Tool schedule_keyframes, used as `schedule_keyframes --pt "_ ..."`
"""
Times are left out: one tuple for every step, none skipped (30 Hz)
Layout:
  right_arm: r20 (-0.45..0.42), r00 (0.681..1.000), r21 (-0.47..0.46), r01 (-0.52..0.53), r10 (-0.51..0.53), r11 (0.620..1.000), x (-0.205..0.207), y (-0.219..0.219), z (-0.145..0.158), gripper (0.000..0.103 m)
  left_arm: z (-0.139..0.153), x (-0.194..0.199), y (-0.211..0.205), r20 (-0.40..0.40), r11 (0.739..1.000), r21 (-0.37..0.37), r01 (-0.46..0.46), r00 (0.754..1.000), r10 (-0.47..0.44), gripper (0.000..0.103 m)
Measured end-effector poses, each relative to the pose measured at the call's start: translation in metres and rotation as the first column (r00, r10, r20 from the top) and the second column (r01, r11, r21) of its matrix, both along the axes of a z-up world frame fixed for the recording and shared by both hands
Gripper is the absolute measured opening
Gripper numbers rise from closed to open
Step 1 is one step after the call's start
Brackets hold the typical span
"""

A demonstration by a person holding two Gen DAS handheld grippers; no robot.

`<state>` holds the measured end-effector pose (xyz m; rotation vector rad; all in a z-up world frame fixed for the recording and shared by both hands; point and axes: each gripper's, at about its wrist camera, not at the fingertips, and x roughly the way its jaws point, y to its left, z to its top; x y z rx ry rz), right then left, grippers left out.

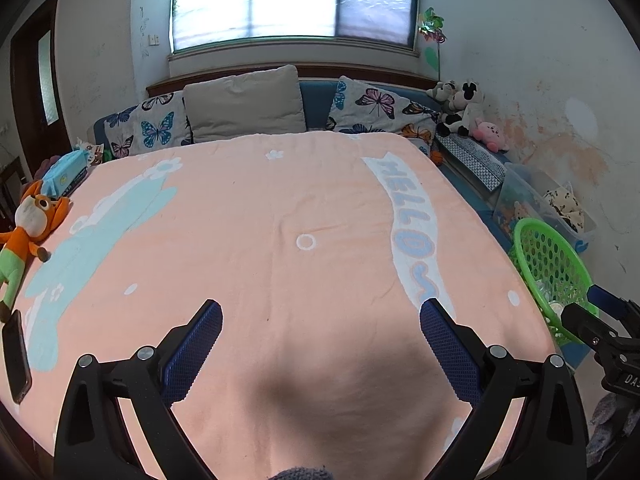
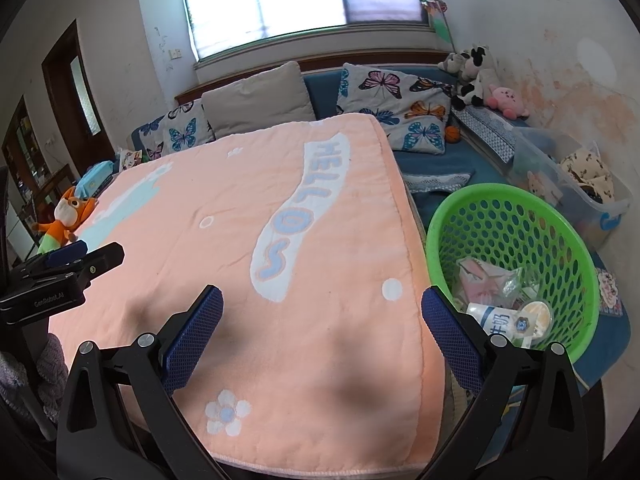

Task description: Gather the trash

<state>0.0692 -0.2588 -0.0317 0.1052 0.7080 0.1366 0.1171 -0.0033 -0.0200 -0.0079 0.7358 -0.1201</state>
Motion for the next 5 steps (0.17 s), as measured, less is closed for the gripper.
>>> schedule_keyframes --pt "0.000 1.000 0.002 -0.001 0.001 1.000 0.0001 -0.0002 0.0001 0.099 -0.0003 0.0000 0.0008 -0.001 1.000 -0.001 -0.002 1.000 0.002 0.096" --pt "0.000 1.000 0.000 0.000 0.000 1.000 0.0003 0.0004 -0.0002 0.099 -0.0006 0.0003 0.0009 -0.002 1.000 -0.002 -0.003 1.000 0.003 0.096" --pt "-0.001 1.000 0.000 -0.001 0.001 1.000 0.0002 0.0002 -0.0001 0.099 -0.0012 0.0006 0.0007 -0.005 1.000 -0.002 -0.002 1.000 0.002 0.096" --pt "-0.002 1.000 0.001 -0.002 0.002 1.000 0.0003 0.0007 -0.0003 0.099 -0.0017 0.0008 0.0008 -0.005 1.000 -0.001 -0.004 1.000 0.004 0.096" --pt "-0.001 1.000 0.002 -0.002 0.002 1.000 0.0002 0.0003 -0.0002 0.099 -0.0018 0.0007 0.0015 -0.005 1.000 -0.002 -0.005 1.000 0.005 0.096"
